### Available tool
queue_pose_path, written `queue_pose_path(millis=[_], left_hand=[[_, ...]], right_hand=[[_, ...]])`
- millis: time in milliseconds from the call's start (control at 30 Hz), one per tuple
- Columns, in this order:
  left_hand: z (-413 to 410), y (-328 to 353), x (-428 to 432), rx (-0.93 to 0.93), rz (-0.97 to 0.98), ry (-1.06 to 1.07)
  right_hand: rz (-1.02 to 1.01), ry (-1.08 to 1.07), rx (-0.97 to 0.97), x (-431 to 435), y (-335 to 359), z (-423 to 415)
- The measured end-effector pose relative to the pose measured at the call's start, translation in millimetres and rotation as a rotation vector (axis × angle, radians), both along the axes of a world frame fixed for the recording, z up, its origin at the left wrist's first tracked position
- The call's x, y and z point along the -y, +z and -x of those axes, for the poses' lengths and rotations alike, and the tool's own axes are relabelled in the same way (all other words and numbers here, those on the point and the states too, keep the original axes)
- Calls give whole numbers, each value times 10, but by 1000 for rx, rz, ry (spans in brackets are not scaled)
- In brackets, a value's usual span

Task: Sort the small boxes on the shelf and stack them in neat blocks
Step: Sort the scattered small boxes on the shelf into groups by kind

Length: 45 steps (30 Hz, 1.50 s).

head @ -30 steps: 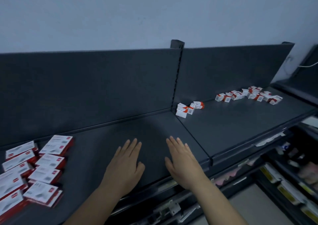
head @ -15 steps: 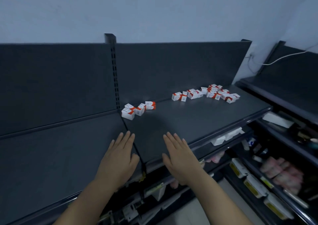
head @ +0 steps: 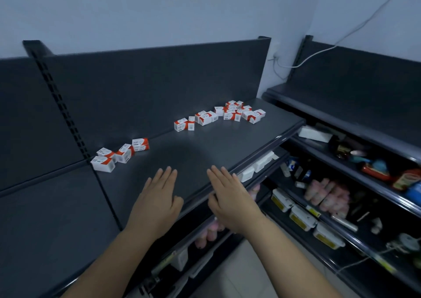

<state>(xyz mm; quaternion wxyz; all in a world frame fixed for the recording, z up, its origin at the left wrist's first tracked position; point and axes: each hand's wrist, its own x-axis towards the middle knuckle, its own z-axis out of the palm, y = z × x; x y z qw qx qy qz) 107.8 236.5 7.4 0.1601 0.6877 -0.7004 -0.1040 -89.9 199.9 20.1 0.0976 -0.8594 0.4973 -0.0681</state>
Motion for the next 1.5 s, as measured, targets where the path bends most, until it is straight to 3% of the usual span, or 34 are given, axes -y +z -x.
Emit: queue_pose_path(millis=[867,1200,1500], left_hand=[[959,-70,2778,-16,-61,-153],[1158,-245,3272,1,-102,40],[1528,-312,3408,-145,-112,251]], right_hand=[[-32,-126,27,2412,-91,1005],[-80,90,-30,3408,-287,1120],[-91,294,-72,4049,-367,1354]])
